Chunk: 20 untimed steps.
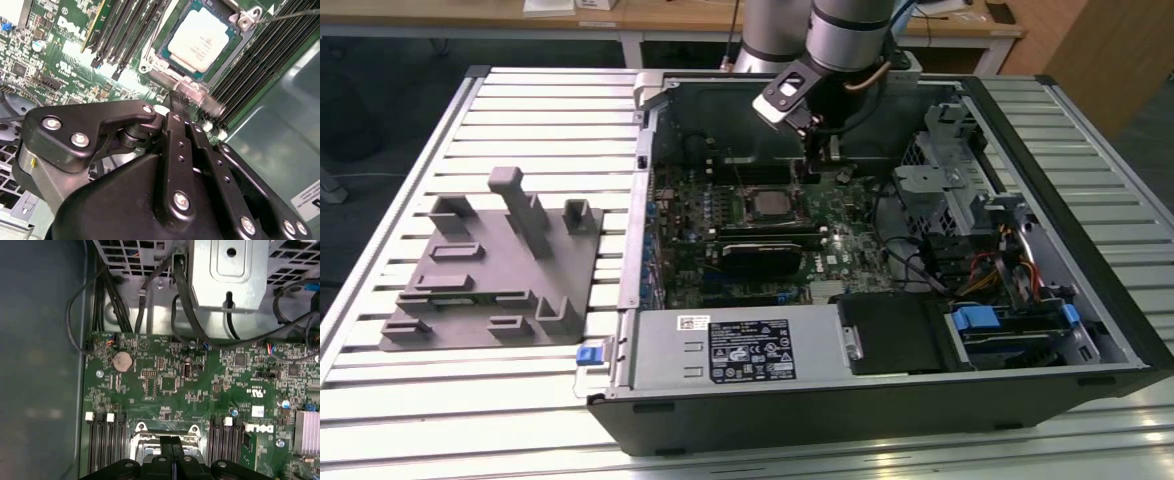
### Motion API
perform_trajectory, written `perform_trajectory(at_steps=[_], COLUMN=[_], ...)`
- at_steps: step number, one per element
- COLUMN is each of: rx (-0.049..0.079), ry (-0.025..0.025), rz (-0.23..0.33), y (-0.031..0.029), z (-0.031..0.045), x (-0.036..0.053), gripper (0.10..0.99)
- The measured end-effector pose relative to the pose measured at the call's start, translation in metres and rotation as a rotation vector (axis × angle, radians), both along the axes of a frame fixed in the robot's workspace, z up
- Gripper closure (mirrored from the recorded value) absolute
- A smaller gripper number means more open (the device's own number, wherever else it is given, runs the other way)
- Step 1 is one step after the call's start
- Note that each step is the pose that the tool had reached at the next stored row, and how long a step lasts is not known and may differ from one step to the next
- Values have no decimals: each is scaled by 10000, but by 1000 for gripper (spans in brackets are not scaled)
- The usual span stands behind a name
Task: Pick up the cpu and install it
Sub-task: 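Close the cpu cover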
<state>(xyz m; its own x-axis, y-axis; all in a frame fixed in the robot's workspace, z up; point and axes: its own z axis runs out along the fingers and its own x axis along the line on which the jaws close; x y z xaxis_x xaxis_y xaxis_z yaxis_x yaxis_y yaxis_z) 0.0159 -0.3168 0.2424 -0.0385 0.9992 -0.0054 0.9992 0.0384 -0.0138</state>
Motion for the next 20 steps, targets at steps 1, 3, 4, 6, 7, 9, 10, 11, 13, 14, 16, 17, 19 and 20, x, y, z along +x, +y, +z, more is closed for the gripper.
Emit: perform_trajectory(at_steps=[1,3,4,6,7,9,10,11,13,14,16,17,19,20], rx=[1,0,0,0,0,-1,-1,-2,0,-2,0,2,0,1], ry=[0,0,0,0,1,1,1,1,0,0,0,0,0,0], rz=[0,1,0,0,1,0,0,0,0,1,1,1,1,1], y=[0,0,0,0,0,0,-3,-11,-25,-34,-52,-58,-62,-62], z=[-1,-2,-2,-3,-4,-7,-10,-13,-23,-29,-46,-55,-71,-78], x=[-12,-48,-67,-101,-117,-161,-187,-211,-235,-247,-288,-322,-409,-447], gripper=[980,980,980,980,980,980,980,980,980,980,980,980,980,980])
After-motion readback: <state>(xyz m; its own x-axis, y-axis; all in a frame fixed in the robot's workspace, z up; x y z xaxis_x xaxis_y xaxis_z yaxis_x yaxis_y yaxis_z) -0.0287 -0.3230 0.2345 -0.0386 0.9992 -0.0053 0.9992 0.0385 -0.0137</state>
